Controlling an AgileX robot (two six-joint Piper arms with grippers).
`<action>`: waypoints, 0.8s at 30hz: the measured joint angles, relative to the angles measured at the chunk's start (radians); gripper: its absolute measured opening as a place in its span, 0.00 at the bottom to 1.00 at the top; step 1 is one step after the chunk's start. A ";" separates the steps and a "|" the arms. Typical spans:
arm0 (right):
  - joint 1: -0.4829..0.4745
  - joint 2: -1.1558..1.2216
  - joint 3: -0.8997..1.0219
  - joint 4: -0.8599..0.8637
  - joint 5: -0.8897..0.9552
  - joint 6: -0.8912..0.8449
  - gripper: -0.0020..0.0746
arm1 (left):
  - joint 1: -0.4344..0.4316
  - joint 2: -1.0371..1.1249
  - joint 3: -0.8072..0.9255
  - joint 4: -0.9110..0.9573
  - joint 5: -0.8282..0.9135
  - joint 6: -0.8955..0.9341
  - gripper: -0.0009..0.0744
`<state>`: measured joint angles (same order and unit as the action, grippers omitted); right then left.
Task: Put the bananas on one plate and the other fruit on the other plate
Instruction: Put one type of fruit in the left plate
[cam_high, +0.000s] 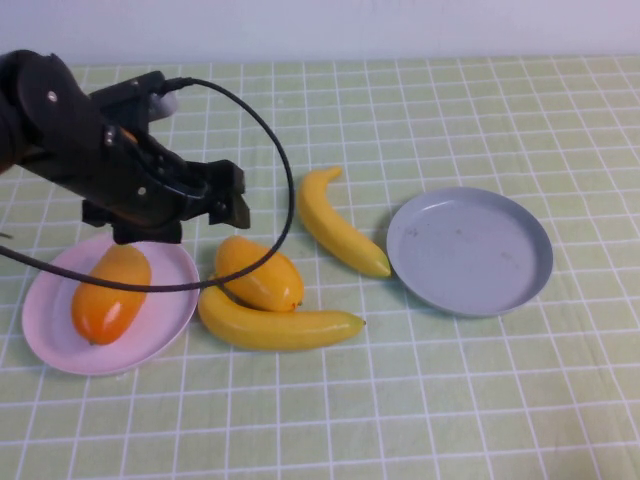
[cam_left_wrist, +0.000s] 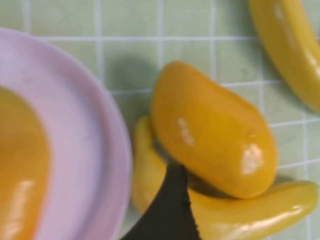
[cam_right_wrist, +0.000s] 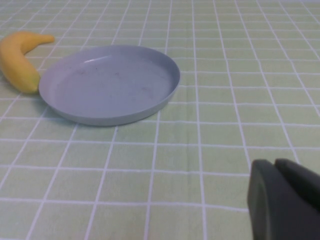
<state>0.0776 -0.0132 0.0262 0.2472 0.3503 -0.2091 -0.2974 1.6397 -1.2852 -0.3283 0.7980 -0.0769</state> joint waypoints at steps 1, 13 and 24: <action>0.000 0.000 0.000 0.000 0.000 0.000 0.00 | -0.017 0.003 0.000 -0.002 -0.014 -0.006 0.81; 0.000 0.000 0.000 0.000 0.000 0.000 0.00 | -0.181 0.122 -0.157 0.076 0.022 0.119 0.81; 0.000 0.000 0.000 0.000 0.000 0.000 0.00 | -0.185 0.154 -0.269 0.238 0.156 1.115 0.80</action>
<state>0.0776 -0.0132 0.0262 0.2472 0.3503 -0.2091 -0.4824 1.7940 -1.5544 -0.0906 0.9536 1.0386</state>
